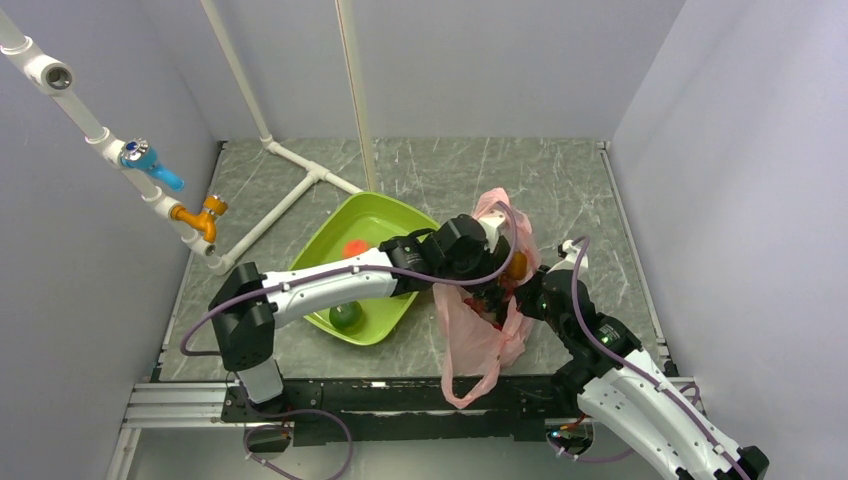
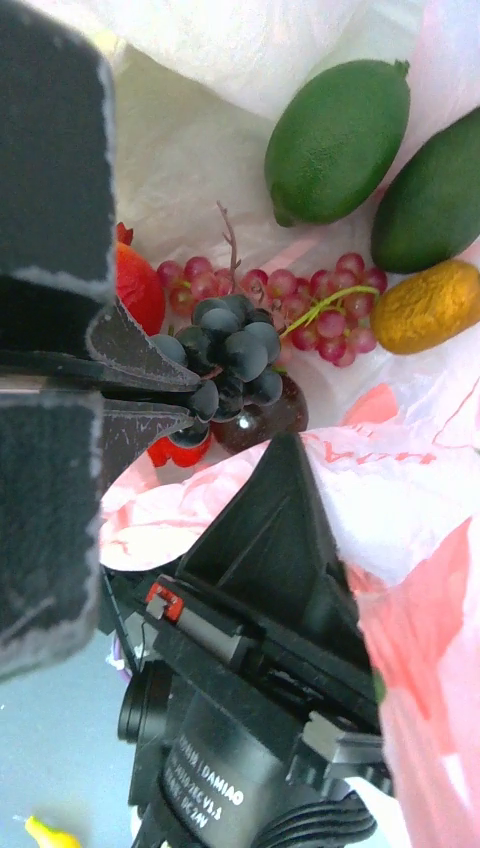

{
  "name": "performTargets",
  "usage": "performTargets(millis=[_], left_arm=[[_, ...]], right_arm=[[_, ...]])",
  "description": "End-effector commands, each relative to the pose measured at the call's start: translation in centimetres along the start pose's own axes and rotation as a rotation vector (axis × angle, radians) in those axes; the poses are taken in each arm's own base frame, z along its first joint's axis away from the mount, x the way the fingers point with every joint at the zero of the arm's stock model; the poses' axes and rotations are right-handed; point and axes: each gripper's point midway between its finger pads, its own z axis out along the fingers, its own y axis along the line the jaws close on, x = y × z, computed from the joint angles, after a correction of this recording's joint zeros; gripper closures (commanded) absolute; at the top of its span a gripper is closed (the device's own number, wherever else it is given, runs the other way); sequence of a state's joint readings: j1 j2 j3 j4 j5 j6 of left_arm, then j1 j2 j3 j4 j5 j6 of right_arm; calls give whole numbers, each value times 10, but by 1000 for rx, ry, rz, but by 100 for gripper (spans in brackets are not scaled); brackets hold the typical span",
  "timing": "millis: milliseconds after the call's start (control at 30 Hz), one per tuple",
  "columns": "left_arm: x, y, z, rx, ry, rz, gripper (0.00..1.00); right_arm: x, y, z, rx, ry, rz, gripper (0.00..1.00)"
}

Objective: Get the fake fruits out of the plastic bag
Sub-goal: Take out the fake fruit from the plastic bag.

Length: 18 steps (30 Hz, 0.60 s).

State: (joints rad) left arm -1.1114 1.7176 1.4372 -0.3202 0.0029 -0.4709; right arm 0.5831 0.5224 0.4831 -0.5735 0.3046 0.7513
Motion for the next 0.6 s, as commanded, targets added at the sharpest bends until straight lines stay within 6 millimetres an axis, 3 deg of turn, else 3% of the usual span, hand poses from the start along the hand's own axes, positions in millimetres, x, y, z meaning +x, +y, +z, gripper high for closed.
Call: performTargets(millis=[0, 200, 300, 567], left_arm=[[-17, -23, -19, 107, -68, -45, 100], [23, -9, 10, 74, 46, -13, 100], [41, -6, 21, 84, 75, 10, 100], [70, -22, 13, 55, 116, 151, 100]], right_arm=[[-16, 10, -5, -37, -52, -6, 100], [-32, 43, -16, -205, -95, -35, 100], [-41, 49, -19, -219, -118, -27, 100], [-60, 50, -19, -162, -152, -12, 100]])
